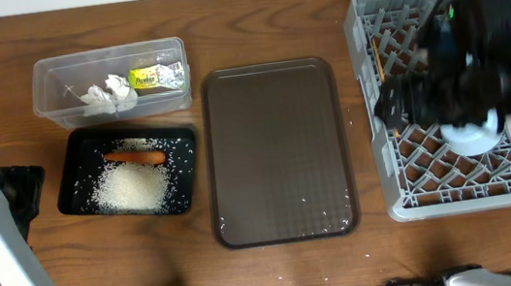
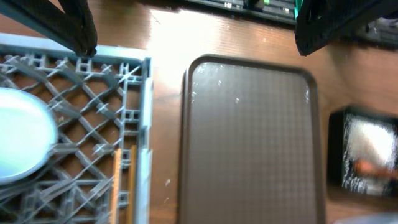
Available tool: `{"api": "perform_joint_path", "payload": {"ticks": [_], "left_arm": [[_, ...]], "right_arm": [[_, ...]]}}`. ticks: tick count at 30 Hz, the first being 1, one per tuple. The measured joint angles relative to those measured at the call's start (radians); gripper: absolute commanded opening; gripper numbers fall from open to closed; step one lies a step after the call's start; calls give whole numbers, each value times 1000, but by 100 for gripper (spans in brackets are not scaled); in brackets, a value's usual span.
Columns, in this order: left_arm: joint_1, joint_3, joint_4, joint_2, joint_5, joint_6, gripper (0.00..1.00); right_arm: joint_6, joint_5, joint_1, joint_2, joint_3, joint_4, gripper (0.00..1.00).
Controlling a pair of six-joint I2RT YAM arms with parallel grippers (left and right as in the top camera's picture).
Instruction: Sort waste into correct bins and load items into the dishwasher rack
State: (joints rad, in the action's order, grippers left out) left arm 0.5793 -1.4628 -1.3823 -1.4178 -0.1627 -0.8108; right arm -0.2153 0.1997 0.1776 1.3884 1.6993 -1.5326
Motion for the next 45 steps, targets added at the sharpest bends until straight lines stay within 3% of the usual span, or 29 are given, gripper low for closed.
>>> {"api": "perform_joint_path", "payload": {"ticks": [10,16,27,35,45], "left_arm": [[0,0,0,0,0,0,98],[1,0,-1,0,0,0,98],[1,0,-1,0,0,0,98],[0,0,0,0,-1,0,98],[1,0,-1,0,0,0,98]], "right_arm": [[-138,11,190,-388,-440,151,99],[-189,10,191,-471,-514,145,99],[-199,2,194,-472,-520,168,99],[-101,44,203,-572,-718,526,99],[-19,161,17,-905,-1183,1047,99]]}}
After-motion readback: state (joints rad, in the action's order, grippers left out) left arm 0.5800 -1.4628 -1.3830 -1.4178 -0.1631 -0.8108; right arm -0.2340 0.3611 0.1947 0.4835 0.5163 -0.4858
